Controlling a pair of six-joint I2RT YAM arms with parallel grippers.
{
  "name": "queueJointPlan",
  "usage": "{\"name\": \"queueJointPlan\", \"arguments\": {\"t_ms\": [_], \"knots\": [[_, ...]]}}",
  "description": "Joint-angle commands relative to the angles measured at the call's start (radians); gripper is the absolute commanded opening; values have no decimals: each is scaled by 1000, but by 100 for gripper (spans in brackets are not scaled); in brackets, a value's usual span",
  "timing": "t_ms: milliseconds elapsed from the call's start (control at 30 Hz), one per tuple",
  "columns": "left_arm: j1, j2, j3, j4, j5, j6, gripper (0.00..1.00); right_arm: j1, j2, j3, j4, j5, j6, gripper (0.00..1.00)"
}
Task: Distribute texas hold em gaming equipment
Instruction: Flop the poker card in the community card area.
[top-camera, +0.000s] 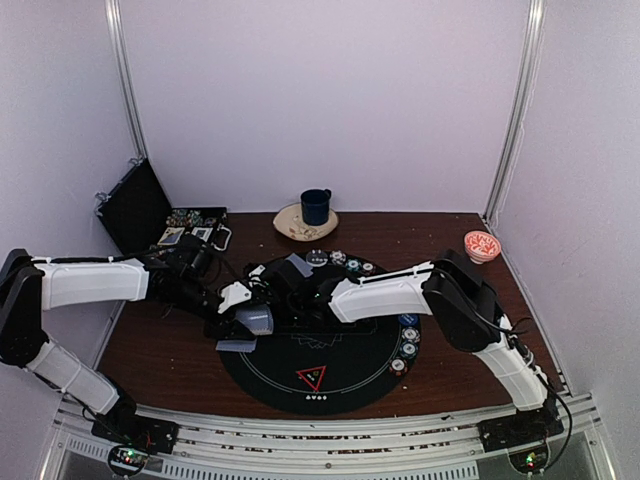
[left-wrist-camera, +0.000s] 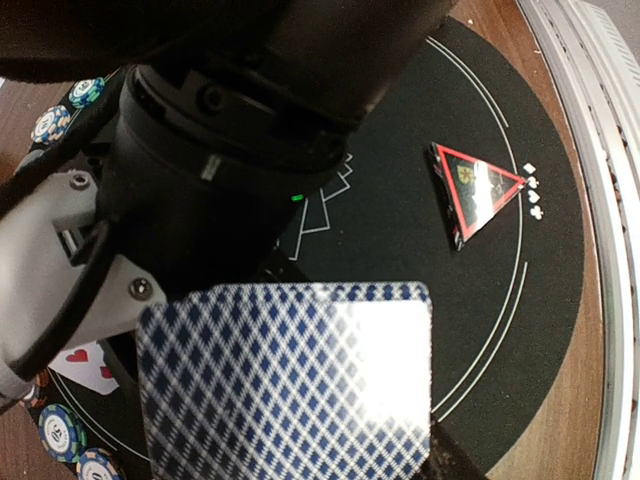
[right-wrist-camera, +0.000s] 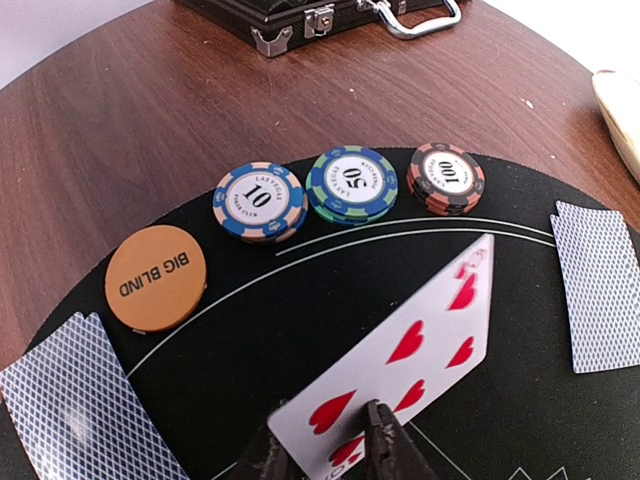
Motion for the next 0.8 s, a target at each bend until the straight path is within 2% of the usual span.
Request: {"name": "queueJointPlan", "arguments": {"t_ms": [0,400,567,767], "knots": [[3,-17,15,44,21,-3,6,15,20,7,-13,-26,-2,28],[3,-19,16,42,26,-2,6,15,-16,-13,-10,-50,4,39],[5,-22,15,41,26,-2,6,15,-19,-13,-9,-66,8,50],[4,-19,16,41,26,-2,6,15,-22,-13,1,-77,19,53]]}}
